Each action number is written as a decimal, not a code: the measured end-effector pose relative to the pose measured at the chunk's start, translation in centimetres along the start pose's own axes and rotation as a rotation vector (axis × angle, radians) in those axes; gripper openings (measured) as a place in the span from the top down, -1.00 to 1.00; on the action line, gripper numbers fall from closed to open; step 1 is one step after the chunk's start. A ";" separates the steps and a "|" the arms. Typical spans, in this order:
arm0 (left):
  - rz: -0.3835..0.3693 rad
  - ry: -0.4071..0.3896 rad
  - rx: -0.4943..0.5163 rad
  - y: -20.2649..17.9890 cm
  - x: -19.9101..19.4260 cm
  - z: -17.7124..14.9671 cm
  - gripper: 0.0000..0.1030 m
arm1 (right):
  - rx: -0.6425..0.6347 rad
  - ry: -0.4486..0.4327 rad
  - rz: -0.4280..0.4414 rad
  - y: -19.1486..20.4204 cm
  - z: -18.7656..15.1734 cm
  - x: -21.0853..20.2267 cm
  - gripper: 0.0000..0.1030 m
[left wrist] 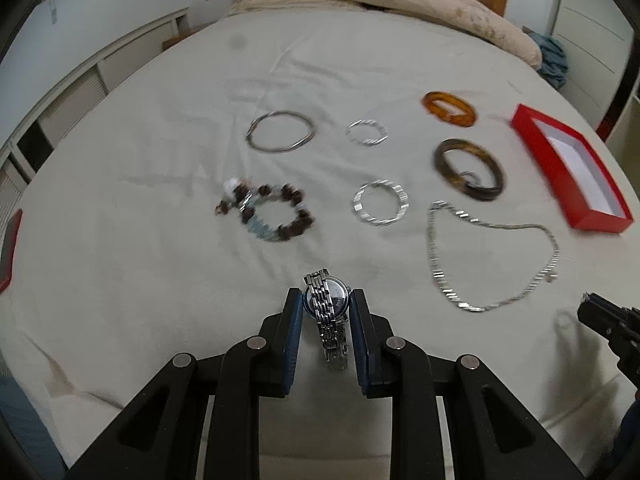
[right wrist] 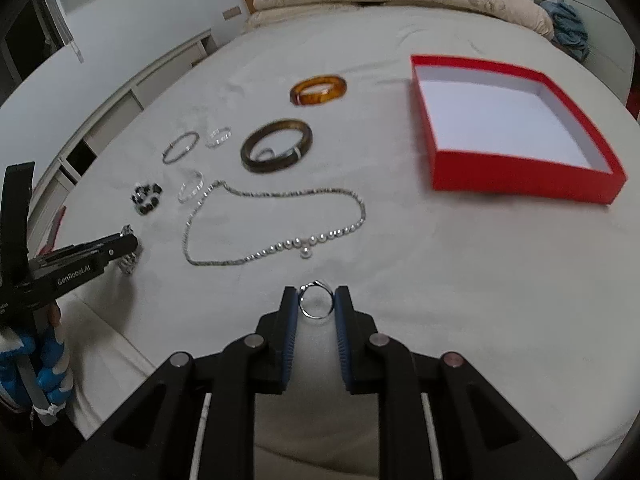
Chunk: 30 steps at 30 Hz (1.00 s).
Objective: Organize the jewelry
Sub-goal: 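Carry the ring and watch into the red box and open both tools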
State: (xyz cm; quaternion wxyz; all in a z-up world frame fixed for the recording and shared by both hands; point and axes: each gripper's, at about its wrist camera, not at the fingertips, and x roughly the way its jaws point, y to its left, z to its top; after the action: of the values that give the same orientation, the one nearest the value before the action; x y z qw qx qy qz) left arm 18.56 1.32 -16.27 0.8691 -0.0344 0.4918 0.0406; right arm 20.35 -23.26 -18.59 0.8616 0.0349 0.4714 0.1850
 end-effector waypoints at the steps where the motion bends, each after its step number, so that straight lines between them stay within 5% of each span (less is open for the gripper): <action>1: -0.012 -0.006 0.010 -0.5 -0.5 0.2 0.55 | 0.003 -0.015 -0.001 -0.1 0.2 -0.7 0.67; 8: -0.151 -0.032 0.068 -6.5 -1.8 3.2 0.55 | 0.041 -0.104 -0.043 -4.2 2.5 -4.8 0.67; 17: -0.354 -0.082 0.185 -19.5 0.6 11.1 0.55 | 0.081 -0.168 -0.141 -13.3 8.0 -5.4 0.67; 23: -0.362 -0.058 0.274 -26.5 4.9 13.8 0.55 | 0.104 -0.117 -0.178 -18.2 10.6 -1.8 0.66; 30: -0.320 0.018 0.318 -28.5 8.4 13.0 0.55 | 0.095 -0.028 -0.210 -20.5 10.9 1.5 0.65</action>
State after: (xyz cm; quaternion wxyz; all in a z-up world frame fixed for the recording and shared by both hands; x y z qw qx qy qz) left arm 36.91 -25.44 -16.26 0.8545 0.0250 0.4880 -0.1762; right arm 35.93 -40.48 -18.61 0.8800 0.0285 0.4688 0.0709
